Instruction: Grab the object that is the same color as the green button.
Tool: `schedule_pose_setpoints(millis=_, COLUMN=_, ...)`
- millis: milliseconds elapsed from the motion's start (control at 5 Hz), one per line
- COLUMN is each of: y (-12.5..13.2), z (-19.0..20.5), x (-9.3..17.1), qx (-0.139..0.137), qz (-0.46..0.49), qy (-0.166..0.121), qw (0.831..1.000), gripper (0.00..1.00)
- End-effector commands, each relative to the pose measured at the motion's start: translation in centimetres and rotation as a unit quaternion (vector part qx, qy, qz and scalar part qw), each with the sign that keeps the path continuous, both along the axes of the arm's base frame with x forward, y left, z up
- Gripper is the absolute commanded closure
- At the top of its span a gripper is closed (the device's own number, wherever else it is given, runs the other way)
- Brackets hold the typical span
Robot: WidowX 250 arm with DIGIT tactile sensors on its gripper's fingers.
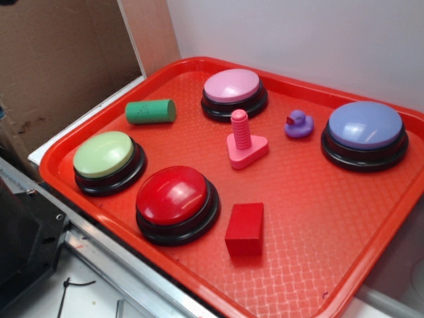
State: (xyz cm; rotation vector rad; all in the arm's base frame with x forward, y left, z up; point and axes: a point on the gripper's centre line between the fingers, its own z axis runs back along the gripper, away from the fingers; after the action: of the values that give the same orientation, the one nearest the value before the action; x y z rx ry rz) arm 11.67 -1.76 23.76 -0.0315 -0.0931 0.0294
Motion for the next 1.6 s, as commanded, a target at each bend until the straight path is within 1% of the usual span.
schedule_pose_setpoints(millis=0, y=0.0, z=0.0, x=0.0, qx=0.0, qz=0.0, qy=0.0, qw=1.0, gripper=0.0)
schedule_pose_setpoints(millis=200, y=0.5, z=-0.1, x=2.1, qx=-0.004, qz=0.005, qy=0.003, qw=1.0, gripper=0.0)
schedule_pose_setpoints(millis=400, y=-0.6, z=0.5, x=-1.9, qx=-0.035, qz=-0.008, qy=-0.006, qw=0.999, gripper=0.0)
schedule_pose_setpoints(millis=800, y=-0.6, z=0.5, x=-1.9, qx=-0.035, qz=-0.008, qy=-0.006, qw=0.999, gripper=0.0)
schedule_pose_setpoints(millis=1000, y=0.4, z=0.0, x=1.9, qx=-0.019, qz=0.018, qy=-0.016, qw=1.0, gripper=0.0)
schedule_pose_setpoints(millis=1200, y=3.0, z=-0.4, x=6.9, qx=0.016, qz=0.05, qy=-0.02, qw=0.998, gripper=0.0)
schedule_pose_setpoints(millis=1400, y=4.6, z=-1.4, x=11.9, qx=0.063, qz=-0.019, qy=-0.002, qw=0.998, gripper=0.0)
